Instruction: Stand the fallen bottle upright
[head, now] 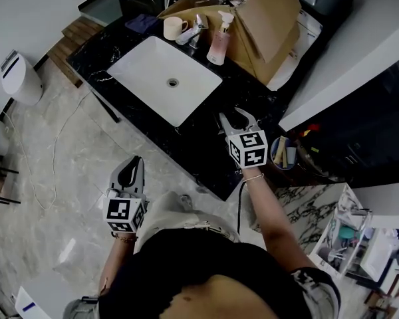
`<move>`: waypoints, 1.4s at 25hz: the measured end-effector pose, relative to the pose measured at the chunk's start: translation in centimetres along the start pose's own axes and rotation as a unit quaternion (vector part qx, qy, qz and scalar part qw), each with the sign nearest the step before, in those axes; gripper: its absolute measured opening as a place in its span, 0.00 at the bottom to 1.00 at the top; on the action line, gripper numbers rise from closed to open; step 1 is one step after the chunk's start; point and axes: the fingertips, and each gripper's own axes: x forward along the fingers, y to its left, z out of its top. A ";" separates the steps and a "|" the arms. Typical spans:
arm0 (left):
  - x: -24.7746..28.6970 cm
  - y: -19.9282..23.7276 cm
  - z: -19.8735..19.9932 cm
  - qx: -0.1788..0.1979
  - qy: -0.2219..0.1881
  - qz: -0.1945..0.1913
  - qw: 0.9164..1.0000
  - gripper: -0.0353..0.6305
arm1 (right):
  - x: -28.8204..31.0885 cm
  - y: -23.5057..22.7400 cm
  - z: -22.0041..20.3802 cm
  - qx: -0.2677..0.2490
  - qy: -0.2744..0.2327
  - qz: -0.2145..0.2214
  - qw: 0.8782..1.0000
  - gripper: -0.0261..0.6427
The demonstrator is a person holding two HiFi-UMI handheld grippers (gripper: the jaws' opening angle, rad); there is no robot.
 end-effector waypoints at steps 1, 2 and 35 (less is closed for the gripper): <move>0.1 -0.1 0.0 0.001 0.000 -0.003 1.000 0.06 | 0.0 -0.1 -0.1 -0.007 0.002 -0.002 1.000 0.21; 0.3 -0.2 0.1 0.001 -0.001 -0.006 1.000 0.06 | 0.0 -0.2 -0.2 -0.010 0.003 -0.003 1.000 0.23; 1.3 -1.5 3.2 0.027 -0.063 -0.011 0.998 0.06 | -14.5 3.8 -2.1 0.086 -0.100 -0.128 0.983 0.06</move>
